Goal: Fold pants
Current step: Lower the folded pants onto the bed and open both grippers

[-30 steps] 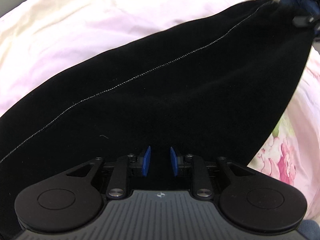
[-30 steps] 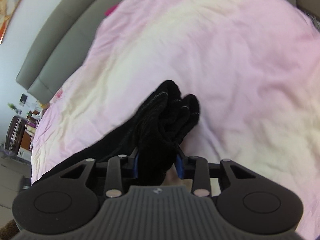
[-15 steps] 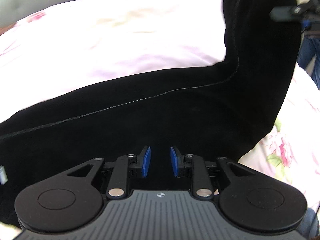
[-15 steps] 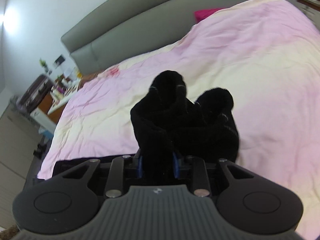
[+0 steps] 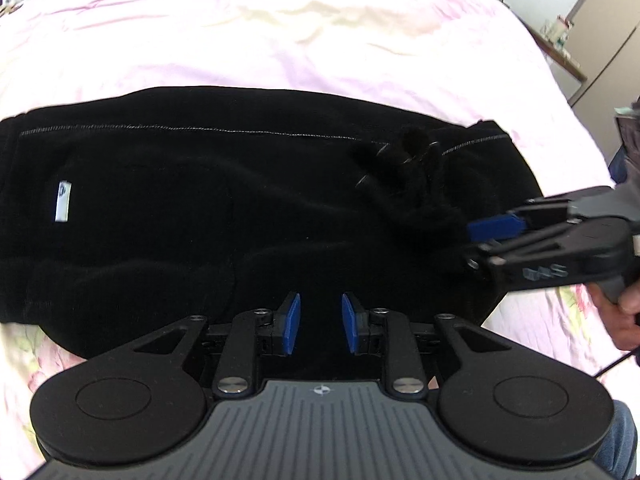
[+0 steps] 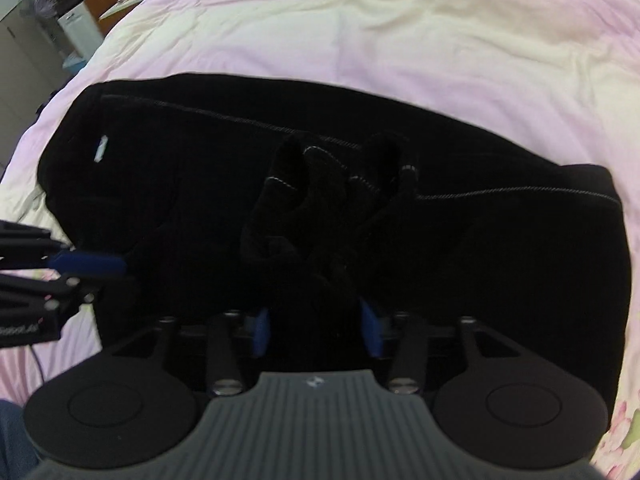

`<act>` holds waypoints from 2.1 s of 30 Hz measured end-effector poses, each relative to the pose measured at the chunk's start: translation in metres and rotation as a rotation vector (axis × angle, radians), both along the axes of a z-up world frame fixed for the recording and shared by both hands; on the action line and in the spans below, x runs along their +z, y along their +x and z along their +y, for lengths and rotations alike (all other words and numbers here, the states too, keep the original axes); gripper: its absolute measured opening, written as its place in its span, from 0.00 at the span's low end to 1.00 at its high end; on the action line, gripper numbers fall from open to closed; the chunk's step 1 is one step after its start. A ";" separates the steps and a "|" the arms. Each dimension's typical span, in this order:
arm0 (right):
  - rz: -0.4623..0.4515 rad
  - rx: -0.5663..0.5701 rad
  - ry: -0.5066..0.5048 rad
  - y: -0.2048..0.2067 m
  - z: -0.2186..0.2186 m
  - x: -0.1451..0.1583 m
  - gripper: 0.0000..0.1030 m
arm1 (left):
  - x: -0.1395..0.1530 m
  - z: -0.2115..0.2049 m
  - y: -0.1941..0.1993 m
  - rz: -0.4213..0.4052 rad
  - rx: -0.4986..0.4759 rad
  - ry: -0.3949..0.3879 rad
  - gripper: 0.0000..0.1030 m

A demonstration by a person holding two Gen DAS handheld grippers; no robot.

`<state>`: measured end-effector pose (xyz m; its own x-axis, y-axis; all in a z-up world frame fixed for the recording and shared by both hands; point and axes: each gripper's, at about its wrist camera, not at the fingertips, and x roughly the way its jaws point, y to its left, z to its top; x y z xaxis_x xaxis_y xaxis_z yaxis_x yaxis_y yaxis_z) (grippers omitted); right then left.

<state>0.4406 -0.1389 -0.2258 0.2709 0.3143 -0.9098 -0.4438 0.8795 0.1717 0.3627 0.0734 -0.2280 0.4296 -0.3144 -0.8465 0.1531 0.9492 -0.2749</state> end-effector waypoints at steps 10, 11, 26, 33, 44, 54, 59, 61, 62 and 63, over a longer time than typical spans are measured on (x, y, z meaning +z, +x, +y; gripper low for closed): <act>-0.007 -0.163 0.032 0.033 -0.013 0.017 0.47 | 0.008 0.026 -0.015 0.002 0.057 -0.079 0.34; 0.002 -0.178 0.011 0.040 -0.009 0.009 0.47 | 0.007 0.027 -0.015 0.006 0.063 -0.084 0.34; 0.011 -0.091 0.132 0.020 -0.010 0.008 0.18 | 0.015 0.049 0.000 -0.024 0.128 -0.245 0.34; 0.034 -0.014 0.116 0.007 0.029 0.001 0.18 | 0.018 0.059 0.007 -0.005 0.183 -0.273 0.36; 0.004 0.032 0.134 0.002 -0.007 0.000 0.41 | 0.022 0.025 0.043 0.007 0.178 -0.381 0.73; -0.070 -0.006 0.028 -0.006 -0.093 0.020 0.41 | -0.004 -0.024 0.077 -0.032 0.141 -0.222 0.70; -0.084 -0.108 0.013 -0.004 -0.146 0.009 0.41 | 0.009 -0.036 0.069 -0.107 0.126 -0.148 0.26; -0.105 -0.148 0.017 -0.005 -0.172 0.008 0.41 | 0.028 -0.043 0.065 -0.172 0.086 -0.131 0.25; -0.114 -0.164 0.030 -0.005 -0.183 0.009 0.41 | 0.041 -0.044 0.063 -0.209 0.063 -0.126 0.25; -0.121 -0.178 0.041 -0.004 -0.193 0.010 0.41 | 0.055 -0.044 0.062 -0.248 0.038 -0.117 0.25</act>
<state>0.4362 -0.3319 -0.2158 0.4315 0.2882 -0.8548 -0.3016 0.9391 0.1644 0.4245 0.0294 -0.1726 0.6323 -0.3838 -0.6729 0.1944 0.9194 -0.3418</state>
